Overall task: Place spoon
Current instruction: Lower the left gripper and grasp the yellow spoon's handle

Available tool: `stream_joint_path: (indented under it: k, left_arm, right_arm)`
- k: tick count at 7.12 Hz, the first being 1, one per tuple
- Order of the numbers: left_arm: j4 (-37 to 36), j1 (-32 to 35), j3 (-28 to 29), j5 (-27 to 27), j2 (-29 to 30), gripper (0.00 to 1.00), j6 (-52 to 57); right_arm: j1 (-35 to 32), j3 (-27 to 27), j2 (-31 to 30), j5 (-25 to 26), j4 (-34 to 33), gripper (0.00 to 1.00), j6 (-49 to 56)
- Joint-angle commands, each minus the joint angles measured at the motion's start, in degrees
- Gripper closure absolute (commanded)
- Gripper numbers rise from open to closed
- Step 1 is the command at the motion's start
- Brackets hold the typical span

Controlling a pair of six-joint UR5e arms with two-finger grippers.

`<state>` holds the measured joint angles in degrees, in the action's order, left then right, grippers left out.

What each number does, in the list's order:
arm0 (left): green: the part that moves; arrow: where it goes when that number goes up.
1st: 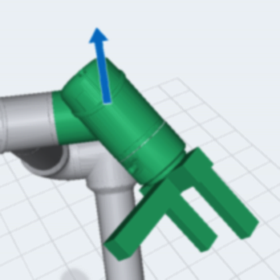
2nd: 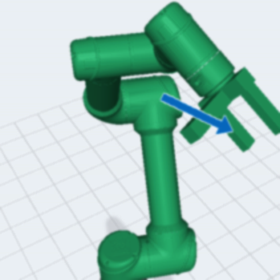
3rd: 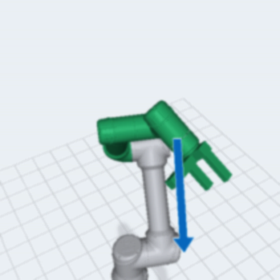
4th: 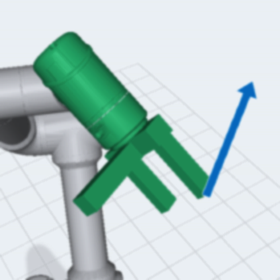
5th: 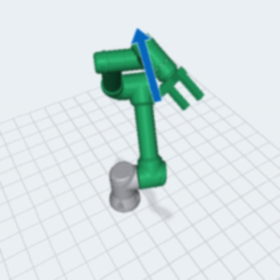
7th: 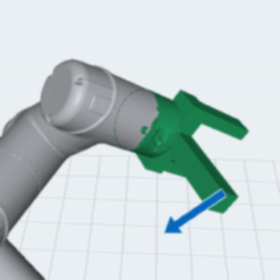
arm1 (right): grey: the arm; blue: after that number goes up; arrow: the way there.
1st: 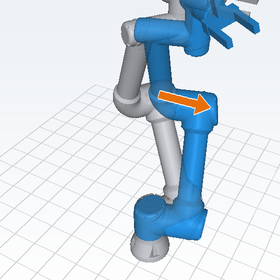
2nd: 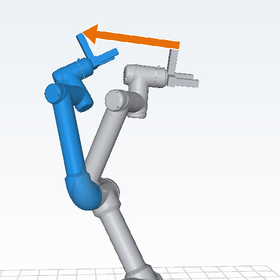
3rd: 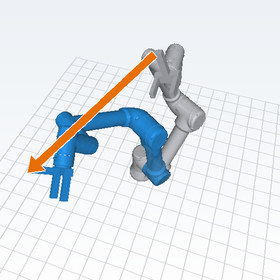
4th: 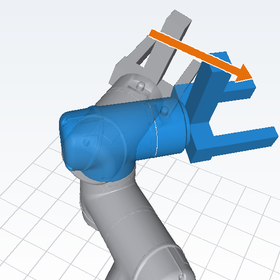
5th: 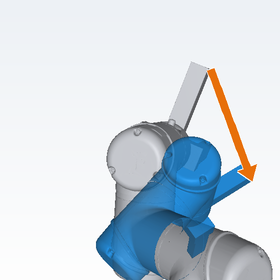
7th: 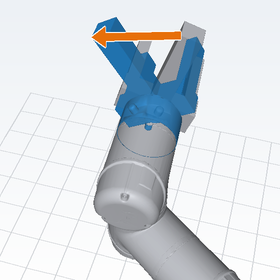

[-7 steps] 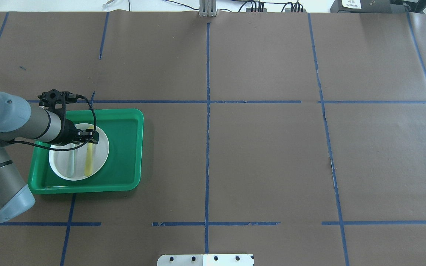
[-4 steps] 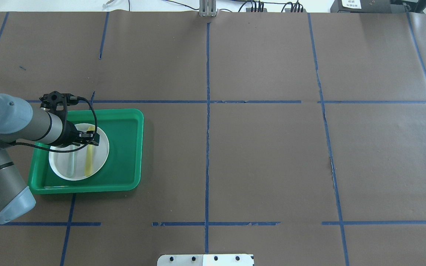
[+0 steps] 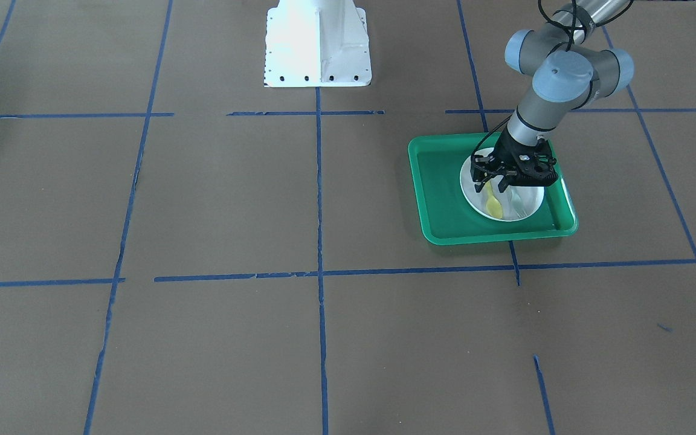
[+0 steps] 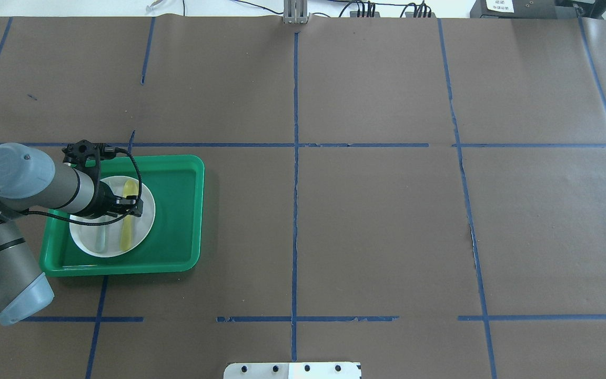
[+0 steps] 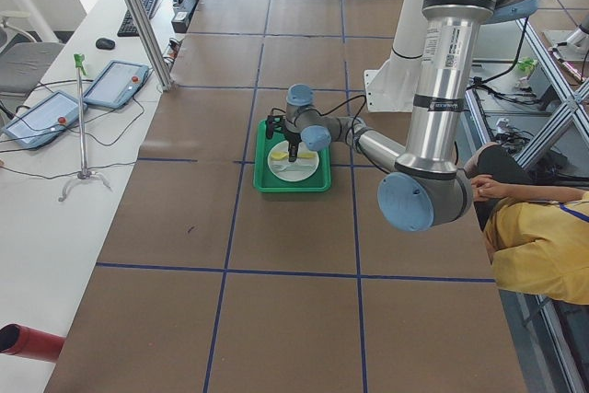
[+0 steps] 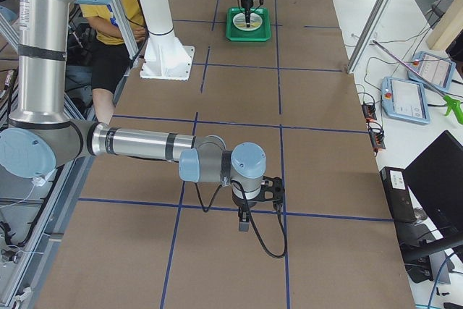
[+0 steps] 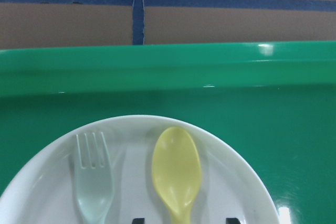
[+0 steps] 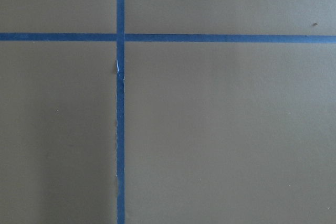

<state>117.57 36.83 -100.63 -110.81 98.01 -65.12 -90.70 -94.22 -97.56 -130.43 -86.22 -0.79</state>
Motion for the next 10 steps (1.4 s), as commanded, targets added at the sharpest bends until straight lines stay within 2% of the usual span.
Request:
stream_joint_path:
  k: [1,4,5,6,7,9,10]
  left_arm:
    - [-0.15,0.00,0.00,-0.37,0.07,1.00,-0.01]
    - [-0.33,0.44,-1.31,-0.37,-0.19,1.00,0.17]
    - [-1.63,0.79,-3.85,-0.37,-0.10,1.00,0.34]
    - [-6.78,0.88,-6.65,-0.37,0.51,1.00,0.26]
    - [-11.70,0.96,-6.51,-0.20,4.86,1.00,-0.18]
    - [-12.63,0.18,-2.22,0.07,10.68,1.00,-5.52]
    - [-12.28,-0.87,-0.46,0.07,10.88,1.00,-6.41]
  right_arm:
    - [0.00,0.00,0.00,0.00,0.00,0.00,0.00]
    - [0.00,0.00,0.00,0.00,0.09,0.00,0.00]
    - [0.00,0.00,0.00,0.00,0.00,0.00,0.00]
    - [0.00,0.00,0.00,0.00,0.09,0.00,0.00]
    - [0.00,0.00,0.00,0.00,0.00,0.00,0.00]
    - [0.00,0.00,0.00,0.00,0.00,0.00,0.00]
    - [0.00,0.00,0.00,0.00,0.00,0.00,0.00]
